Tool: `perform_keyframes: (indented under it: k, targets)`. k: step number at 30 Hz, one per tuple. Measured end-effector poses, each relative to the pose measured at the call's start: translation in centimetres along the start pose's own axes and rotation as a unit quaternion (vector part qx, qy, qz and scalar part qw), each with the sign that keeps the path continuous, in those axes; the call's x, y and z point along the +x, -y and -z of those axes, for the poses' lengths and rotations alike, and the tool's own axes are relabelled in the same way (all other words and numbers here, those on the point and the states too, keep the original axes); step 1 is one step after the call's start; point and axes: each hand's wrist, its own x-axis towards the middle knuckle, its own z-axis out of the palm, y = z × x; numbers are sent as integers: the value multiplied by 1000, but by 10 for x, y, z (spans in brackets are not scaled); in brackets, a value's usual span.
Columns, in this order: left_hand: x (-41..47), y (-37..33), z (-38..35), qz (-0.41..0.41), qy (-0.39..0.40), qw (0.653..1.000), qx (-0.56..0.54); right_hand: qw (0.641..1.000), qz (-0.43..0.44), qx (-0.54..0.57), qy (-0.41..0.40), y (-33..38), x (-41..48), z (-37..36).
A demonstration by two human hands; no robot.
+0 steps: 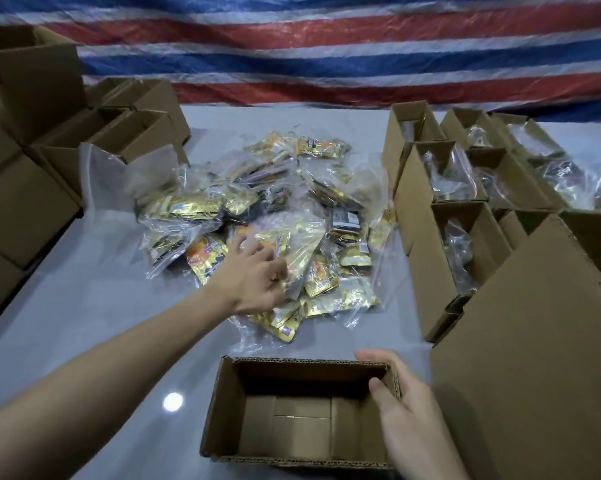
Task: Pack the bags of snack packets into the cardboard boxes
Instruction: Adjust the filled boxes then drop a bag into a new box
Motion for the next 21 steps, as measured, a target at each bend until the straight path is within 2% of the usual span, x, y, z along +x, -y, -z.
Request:
perform_keyframes:
  k: [2,5,6,8,10,11,16,19,21]
  targets:
    - [1,-7,4,36,1,996,-86,1000,-5,-3,-1,0,0,-1]
    - [14,-10,1,201,-83,963,-159,1000,-5,-3,-8,2,0,-1]
    - [17,-8,-1,266,-80,945,-173,1000,-7,-4,-8,2,0,0]
    - [21,-2,-7,378,-26,885,-272,1000,-11,-8,-6,3,-2,0]
    - [22,4,-10,425,-8,824,-374,1000,-9,-14,-8,4,-3,0]
    - [22,8,-11,426,-9,817,-388,1000,-7,-16,-9,3,-3,0]
    - [17,20,0,369,-9,839,-400,1000,-11,-25,-8,2,-3,-2]
    - [10,23,6,328,-6,903,-277,999,-20,-33,-9,5,-3,-2]
    - [7,21,10,283,-63,942,-168,999,-21,-43,-12,6,-4,-1]
